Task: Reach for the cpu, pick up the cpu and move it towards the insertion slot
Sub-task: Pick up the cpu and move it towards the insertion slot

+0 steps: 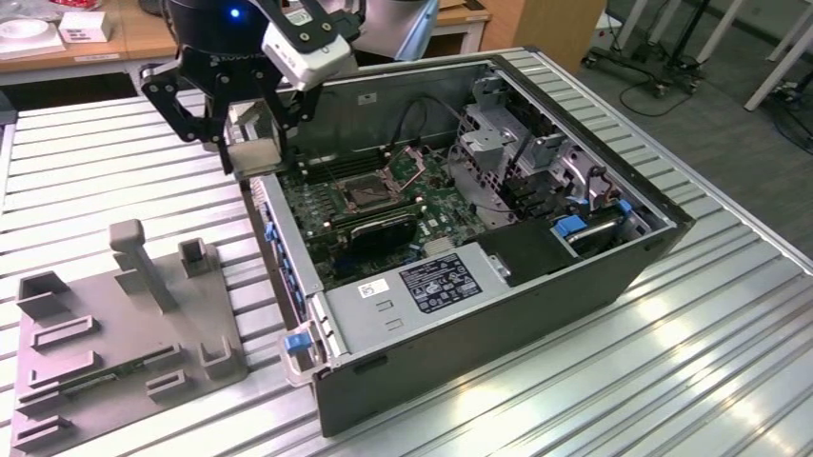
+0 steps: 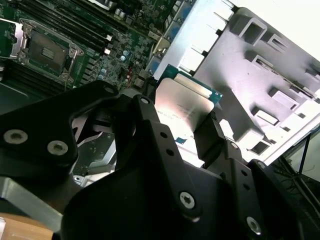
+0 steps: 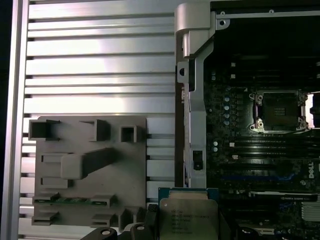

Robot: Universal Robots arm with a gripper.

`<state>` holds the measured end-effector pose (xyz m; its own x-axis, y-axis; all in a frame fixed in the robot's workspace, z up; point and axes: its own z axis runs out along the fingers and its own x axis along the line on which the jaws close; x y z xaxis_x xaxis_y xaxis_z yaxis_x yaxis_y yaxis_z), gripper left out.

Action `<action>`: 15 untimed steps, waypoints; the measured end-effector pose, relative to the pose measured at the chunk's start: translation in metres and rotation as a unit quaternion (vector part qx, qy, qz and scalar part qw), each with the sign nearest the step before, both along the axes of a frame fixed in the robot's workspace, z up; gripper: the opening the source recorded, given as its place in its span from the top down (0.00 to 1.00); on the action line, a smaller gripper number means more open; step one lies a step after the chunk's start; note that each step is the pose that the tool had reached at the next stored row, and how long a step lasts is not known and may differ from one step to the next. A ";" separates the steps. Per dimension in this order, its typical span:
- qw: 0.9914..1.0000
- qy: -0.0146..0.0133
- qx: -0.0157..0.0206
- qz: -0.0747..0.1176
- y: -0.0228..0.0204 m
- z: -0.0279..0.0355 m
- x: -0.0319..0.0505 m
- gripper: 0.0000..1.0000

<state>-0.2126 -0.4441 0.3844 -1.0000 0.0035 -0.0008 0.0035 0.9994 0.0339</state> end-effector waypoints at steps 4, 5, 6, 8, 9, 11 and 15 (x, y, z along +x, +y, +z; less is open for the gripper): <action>1.000 0.000 0.000 0.000 0.0000 0.0000 0.0043 0.45; 1.000 0.000 0.000 0.000 0.0000 0.0000 0.0056 0.45; 1.000 0.000 0.000 0.000 0.0000 0.0000 0.0069 0.45; 1.000 0.000 0.000 0.000 0.0000 0.0000 0.0094 0.45; 1.000 0.000 0.000 0.000 0.0000 0.0000 0.0107 0.45; 1.000 0.000 0.000 0.000 0.0000 0.0000 0.0133 0.45; 1.000 0.000 0.000 0.000 0.0000 0.0000 0.0184 0.45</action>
<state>-0.1941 -0.4441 0.3845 -1.0000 0.0035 -0.0007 0.0035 0.9994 0.0339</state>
